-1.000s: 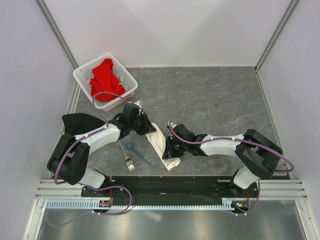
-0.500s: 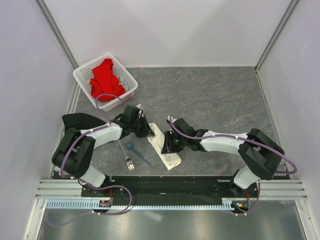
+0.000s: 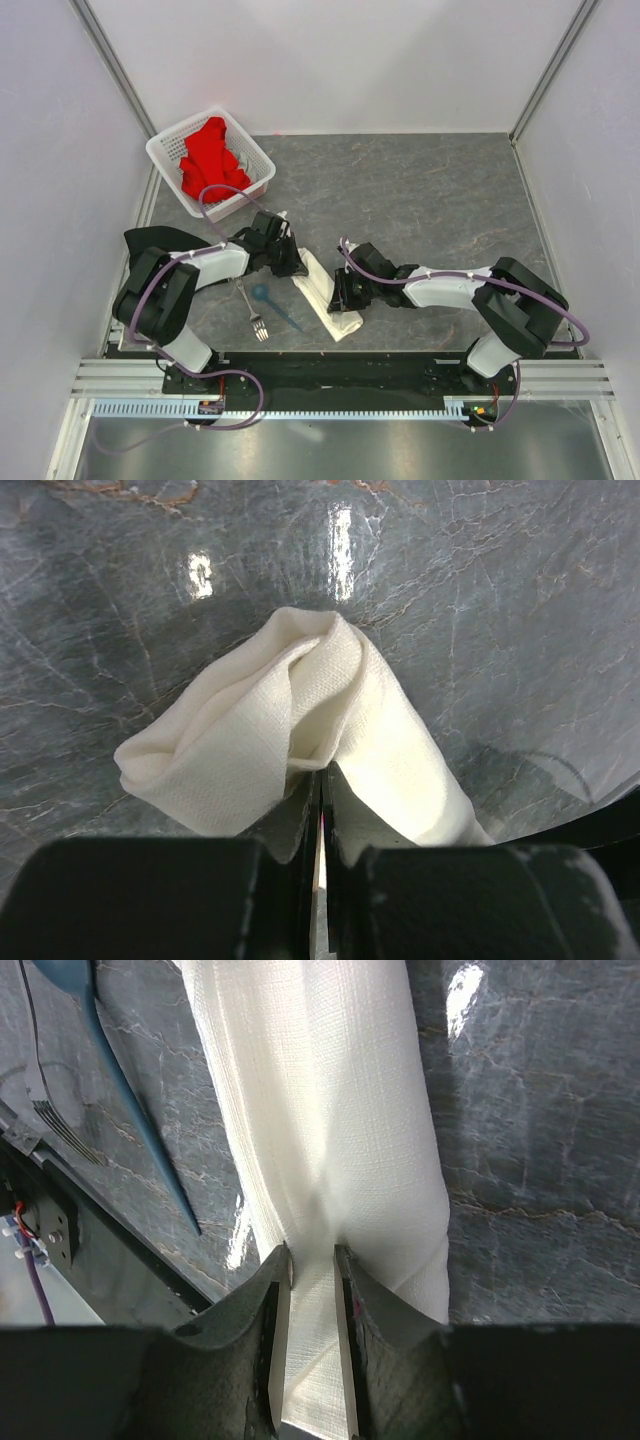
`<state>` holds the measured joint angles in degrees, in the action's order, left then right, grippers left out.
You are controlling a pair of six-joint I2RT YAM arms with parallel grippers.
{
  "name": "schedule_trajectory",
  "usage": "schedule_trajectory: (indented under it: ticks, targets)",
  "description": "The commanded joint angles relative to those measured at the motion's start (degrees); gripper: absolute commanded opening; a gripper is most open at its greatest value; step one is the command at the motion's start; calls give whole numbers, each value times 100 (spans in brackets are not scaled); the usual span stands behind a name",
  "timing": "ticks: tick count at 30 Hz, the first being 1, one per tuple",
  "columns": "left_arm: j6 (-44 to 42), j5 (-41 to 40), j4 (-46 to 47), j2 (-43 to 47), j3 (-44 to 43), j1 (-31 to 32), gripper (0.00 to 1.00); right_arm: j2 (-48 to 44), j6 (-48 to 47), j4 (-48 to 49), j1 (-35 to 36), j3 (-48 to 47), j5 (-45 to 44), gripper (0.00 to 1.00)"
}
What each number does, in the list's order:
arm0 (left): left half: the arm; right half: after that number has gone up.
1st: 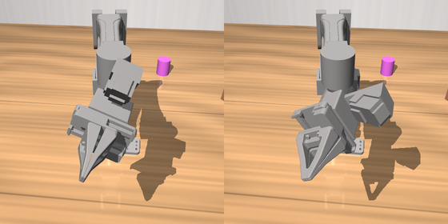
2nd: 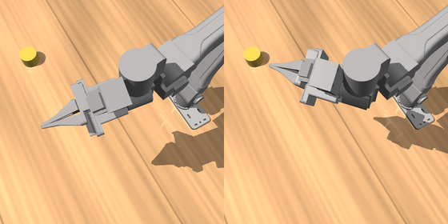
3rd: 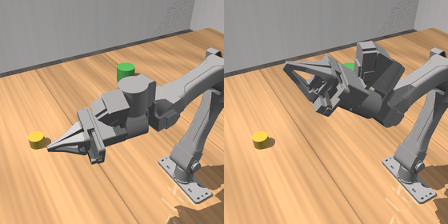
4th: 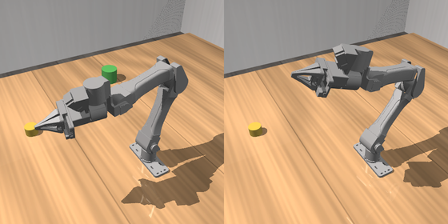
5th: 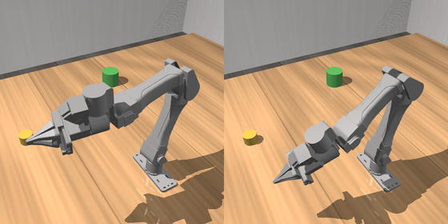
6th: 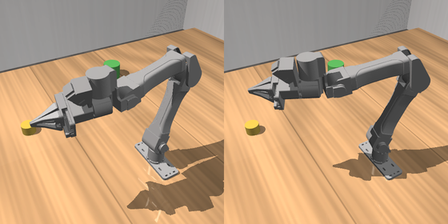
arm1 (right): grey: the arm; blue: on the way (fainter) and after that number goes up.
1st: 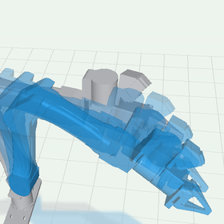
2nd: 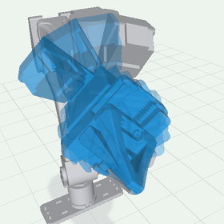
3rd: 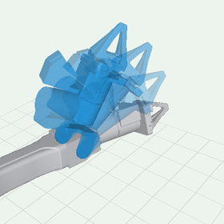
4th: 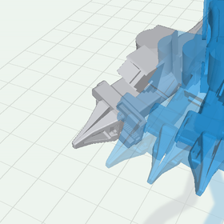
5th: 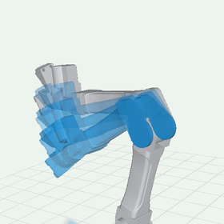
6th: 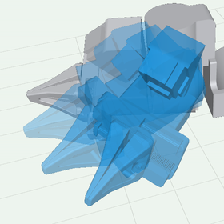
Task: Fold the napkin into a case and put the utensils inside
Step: Stuff the top corner of the smaller-rectangle-folded napkin into the folded napkin.
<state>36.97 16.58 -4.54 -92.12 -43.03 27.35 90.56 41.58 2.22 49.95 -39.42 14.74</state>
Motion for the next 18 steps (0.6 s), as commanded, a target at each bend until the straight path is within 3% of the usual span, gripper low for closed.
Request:
schedule_trajectory:
  ticks: [1,10,18]
  targets:
    - [-384,-217,-205,351,-223,-28,8,-188,-475,-740,23,-206,-340,32]
    - [-261,-41,-575,660,-584,-37,13,-215,-704,-1312,23,-1067,-596,34]
    - [-287,-260,-619,370,-374,-28,10,-21,-625,-1039,32,-884,-472,34]
